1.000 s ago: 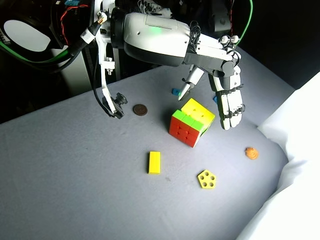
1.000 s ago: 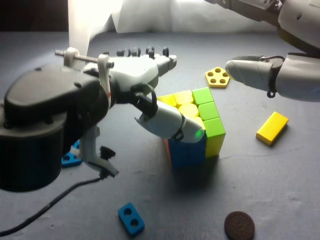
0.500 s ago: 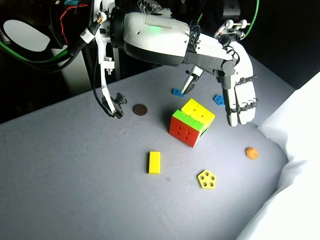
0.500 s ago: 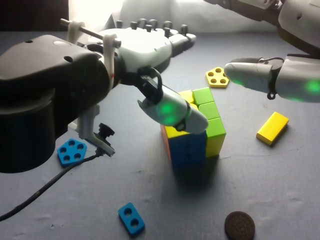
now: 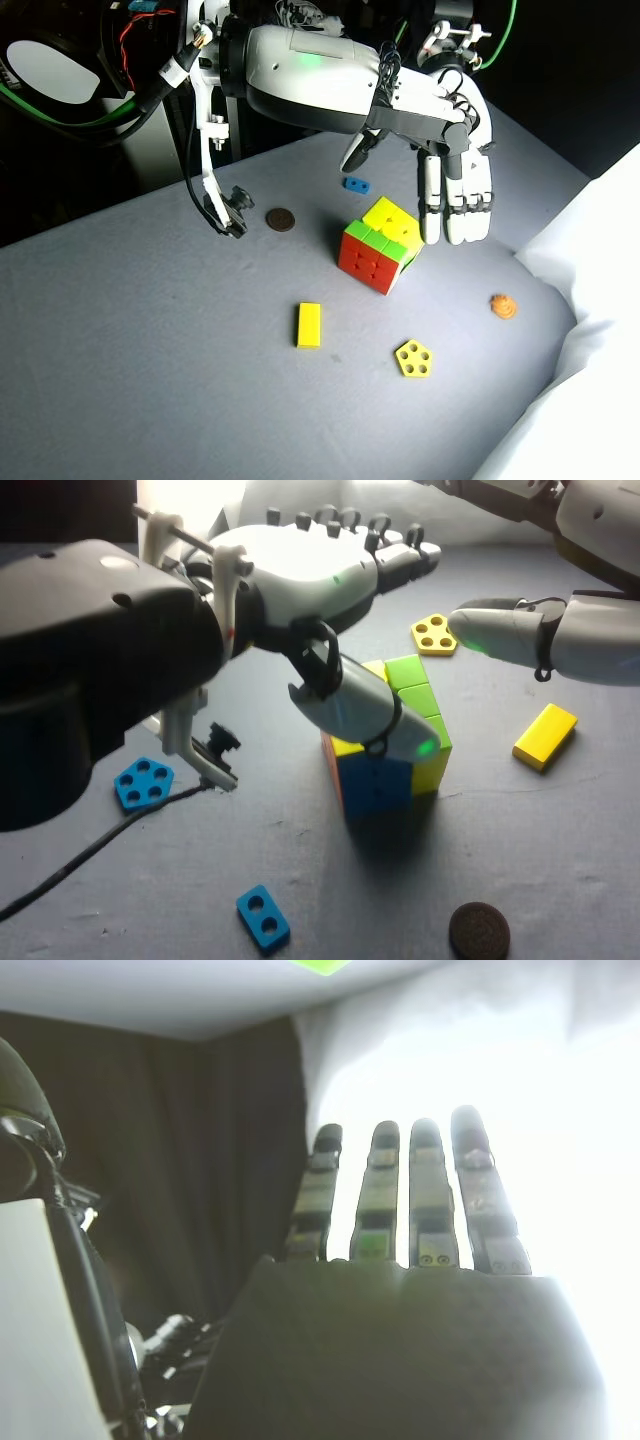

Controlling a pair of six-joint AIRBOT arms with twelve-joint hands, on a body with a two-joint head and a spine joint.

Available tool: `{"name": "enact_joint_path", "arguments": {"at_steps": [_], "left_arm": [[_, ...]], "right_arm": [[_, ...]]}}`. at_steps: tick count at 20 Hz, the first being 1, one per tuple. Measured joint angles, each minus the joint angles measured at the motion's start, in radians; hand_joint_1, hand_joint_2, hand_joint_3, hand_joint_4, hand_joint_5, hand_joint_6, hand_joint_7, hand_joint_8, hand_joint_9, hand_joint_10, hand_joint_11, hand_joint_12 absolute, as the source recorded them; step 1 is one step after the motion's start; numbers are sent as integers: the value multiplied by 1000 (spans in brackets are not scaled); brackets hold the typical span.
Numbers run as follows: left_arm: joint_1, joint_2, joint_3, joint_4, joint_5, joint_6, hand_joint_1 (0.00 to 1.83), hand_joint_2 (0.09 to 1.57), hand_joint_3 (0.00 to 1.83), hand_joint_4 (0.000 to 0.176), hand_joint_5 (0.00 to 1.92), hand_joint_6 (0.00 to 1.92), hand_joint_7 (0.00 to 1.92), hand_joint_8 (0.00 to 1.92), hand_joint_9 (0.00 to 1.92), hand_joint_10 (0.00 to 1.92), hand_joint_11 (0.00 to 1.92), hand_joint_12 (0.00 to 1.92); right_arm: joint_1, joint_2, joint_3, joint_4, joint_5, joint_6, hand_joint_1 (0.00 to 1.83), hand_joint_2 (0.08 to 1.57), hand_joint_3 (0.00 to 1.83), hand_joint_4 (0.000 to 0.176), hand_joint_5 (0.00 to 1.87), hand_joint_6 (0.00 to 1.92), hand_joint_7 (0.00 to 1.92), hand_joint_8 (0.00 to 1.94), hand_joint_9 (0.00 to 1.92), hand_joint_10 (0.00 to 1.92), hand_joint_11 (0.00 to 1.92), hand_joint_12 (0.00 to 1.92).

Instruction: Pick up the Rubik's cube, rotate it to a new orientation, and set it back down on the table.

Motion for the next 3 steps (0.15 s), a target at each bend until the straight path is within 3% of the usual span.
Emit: {"name": "enact_joint_path", "arguments": {"at_steps": [3], "left_arm": [[-13,3,0,6,0,0,536,851,2,83,0,0,0,0,0,0,21,18]], "right_arm": [[0,0,0,0,0,0,43,1285,1,0,120,14,256,9,298,5,0,950]]}}
